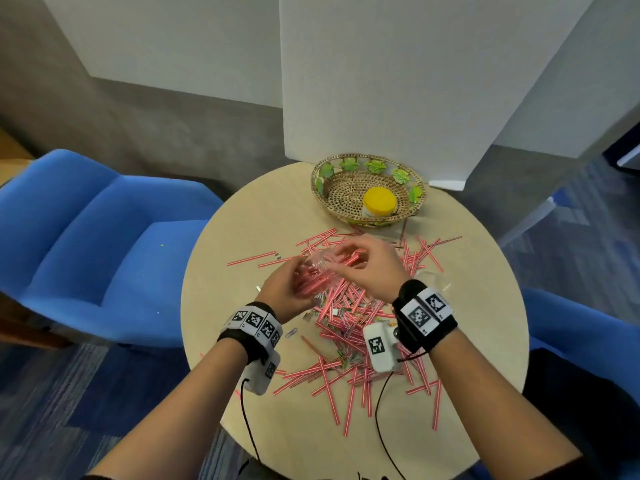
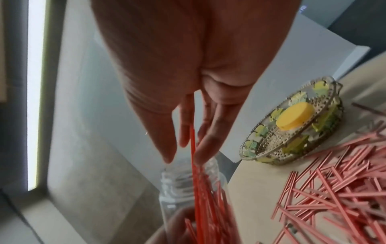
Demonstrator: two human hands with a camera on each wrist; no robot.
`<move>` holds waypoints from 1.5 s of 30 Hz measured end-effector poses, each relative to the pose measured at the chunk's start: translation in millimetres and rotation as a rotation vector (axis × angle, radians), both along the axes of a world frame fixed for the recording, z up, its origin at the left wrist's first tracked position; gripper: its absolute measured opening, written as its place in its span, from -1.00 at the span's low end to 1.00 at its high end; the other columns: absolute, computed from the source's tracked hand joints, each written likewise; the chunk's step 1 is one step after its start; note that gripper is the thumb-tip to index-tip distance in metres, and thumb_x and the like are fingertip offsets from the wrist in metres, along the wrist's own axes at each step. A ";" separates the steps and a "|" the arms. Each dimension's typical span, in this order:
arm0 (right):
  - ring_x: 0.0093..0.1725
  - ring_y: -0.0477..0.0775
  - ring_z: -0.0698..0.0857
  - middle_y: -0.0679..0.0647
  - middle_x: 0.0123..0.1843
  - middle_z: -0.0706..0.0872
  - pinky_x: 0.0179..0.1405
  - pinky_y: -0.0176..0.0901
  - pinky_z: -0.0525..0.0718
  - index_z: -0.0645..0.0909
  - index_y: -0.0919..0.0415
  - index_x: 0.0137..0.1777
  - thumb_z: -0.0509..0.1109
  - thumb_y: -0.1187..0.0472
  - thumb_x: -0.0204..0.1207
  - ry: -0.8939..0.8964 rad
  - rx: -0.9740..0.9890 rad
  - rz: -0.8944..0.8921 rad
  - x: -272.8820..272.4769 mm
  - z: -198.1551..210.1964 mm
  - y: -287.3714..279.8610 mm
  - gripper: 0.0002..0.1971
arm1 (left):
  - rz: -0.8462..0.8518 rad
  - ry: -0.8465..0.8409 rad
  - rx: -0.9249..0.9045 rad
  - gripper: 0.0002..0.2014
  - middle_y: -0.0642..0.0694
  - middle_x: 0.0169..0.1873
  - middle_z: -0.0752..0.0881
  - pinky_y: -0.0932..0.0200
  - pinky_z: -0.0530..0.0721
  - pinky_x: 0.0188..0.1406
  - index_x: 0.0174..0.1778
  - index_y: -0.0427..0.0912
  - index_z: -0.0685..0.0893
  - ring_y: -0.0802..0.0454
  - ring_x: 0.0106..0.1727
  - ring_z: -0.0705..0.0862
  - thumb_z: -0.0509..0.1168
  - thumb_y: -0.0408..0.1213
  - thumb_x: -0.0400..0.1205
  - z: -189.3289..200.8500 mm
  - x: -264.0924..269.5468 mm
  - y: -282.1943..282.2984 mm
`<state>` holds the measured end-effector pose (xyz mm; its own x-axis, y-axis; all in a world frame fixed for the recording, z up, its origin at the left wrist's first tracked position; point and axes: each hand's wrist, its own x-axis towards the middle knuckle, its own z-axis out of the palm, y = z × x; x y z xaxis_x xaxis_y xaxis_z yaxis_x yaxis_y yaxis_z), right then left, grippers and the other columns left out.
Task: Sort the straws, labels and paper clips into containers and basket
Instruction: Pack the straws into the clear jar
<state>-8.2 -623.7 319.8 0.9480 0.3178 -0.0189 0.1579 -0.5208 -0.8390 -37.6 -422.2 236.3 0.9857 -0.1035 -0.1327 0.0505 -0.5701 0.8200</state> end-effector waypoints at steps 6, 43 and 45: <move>-0.15 -0.10 0.83 0.02 -0.19 0.86 -0.01 -0.30 0.75 0.83 0.15 -0.18 0.56 0.45 0.38 0.062 0.085 0.112 1.5 -2.7 41.1 -0.82 | 0.062 -0.003 -0.004 -0.21 0.02 0.09 0.67 0.45 0.61 0.02 0.44 -0.22 0.50 0.10 0.02 0.70 0.70 -0.31 0.32 -3.5 -8.5 30.8; 0.23 0.06 0.60 0.01 0.13 0.68 0.30 -0.04 0.62 0.76 0.09 0.14 0.40 0.19 0.60 0.132 -0.757 0.378 -109.5 -155.0 52.0 -0.82 | 0.406 0.116 -0.128 -0.27 -0.08 0.10 0.66 0.49 0.48 -0.10 0.36 -0.15 0.52 0.03 0.07 0.64 0.71 -0.29 0.32 -55.9 -33.6 101.6; 0.31 0.00 0.53 -0.05 0.25 0.60 0.40 -0.10 0.54 0.64 0.03 0.26 0.53 0.07 0.49 0.161 -0.772 0.249 -102.4 -141.1 29.8 -0.66 | 0.381 0.108 -0.140 -0.27 -0.10 0.10 0.68 0.40 0.52 -0.04 0.35 -0.14 0.53 -0.01 0.09 0.66 0.71 -0.29 0.31 -56.3 -32.0 91.5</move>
